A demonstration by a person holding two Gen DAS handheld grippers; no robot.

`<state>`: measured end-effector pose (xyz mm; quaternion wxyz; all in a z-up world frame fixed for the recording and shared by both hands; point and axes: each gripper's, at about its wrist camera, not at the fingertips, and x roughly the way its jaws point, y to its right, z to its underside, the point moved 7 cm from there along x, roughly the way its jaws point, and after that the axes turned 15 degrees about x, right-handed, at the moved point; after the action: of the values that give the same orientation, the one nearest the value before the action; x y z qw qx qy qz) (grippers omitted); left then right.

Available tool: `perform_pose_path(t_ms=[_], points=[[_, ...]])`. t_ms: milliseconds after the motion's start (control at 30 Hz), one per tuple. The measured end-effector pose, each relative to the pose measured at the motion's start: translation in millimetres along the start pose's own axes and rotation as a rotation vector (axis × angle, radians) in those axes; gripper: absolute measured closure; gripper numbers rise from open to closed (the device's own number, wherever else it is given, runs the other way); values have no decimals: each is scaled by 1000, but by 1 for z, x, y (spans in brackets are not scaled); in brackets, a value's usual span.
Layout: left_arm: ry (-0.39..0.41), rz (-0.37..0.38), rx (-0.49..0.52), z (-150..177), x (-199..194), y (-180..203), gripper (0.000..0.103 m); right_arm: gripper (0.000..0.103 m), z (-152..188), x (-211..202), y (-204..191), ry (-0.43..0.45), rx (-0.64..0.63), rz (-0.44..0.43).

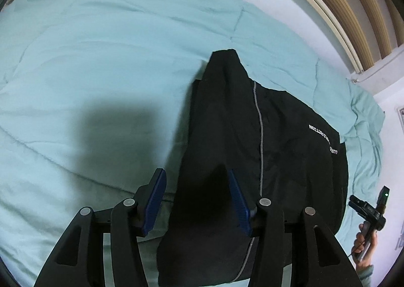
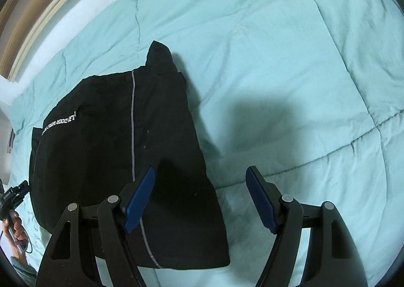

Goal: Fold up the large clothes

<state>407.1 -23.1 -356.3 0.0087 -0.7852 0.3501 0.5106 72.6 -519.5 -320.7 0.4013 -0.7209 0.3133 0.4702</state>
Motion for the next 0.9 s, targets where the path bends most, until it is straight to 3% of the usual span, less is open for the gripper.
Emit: perform_pose_path(t_ms=[200, 367, 467, 600, 767, 900], points=[[-46, 56, -9, 2, 25, -2, 46, 27, 0, 33, -8, -76, -25, -48], [-64, 185, -106, 4, 47, -13, 30, 26, -4, 57, -12, -138, 15, -149], [-67, 261, -161, 5, 58, -16, 29, 21, -4, 74, -13, -200, 68, -239], [-63, 355, -194, 3, 64, -8, 29, 13, -3, 88, -11, -243, 98, -258], [-93, 338, -129, 3, 81, 13, 26, 13, -2, 96, -15, -281, 115, -321], [-88, 358, -154, 2, 82, 14, 26, 13, 1, 88, -21, -330, 148, -423]])
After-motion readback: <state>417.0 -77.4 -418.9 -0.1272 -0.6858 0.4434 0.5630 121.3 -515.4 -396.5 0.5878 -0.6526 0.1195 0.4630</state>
